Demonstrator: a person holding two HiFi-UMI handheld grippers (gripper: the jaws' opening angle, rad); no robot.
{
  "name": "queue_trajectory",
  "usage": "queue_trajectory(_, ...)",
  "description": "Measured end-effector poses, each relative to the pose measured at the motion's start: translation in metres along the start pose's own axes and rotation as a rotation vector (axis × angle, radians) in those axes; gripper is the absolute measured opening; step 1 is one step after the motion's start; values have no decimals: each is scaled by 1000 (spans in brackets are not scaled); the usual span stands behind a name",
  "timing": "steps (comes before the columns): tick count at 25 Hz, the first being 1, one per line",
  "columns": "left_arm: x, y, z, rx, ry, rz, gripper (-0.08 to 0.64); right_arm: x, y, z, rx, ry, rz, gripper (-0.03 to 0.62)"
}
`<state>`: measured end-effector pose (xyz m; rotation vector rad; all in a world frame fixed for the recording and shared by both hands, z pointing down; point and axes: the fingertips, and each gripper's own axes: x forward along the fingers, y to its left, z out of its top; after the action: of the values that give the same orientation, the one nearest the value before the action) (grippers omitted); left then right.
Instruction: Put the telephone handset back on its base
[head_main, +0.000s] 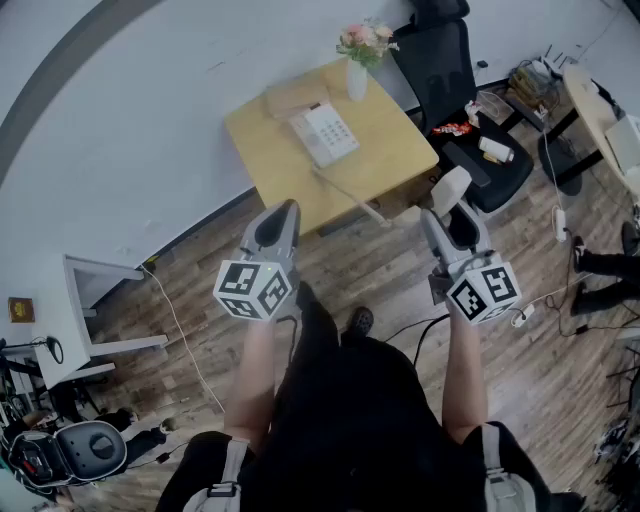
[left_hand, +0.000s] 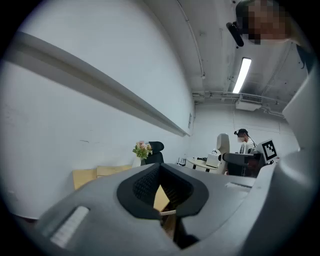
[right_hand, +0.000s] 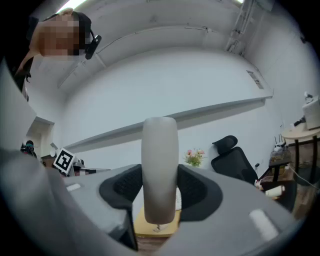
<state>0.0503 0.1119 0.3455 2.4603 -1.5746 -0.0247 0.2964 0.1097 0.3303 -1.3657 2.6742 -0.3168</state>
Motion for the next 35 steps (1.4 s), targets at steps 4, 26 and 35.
queue_trajectory(4,-11,-3,-2,3,3,1,9,-6,13,0,-5,-2,24,221)
queue_trajectory(26,-27,8,-15,-8,26,35,9,14,40,-27,20,84,122,222)
queue_trajectory(35,-7,43,-10,-26,29,16,9,52,48,-32,14,114,121,222)
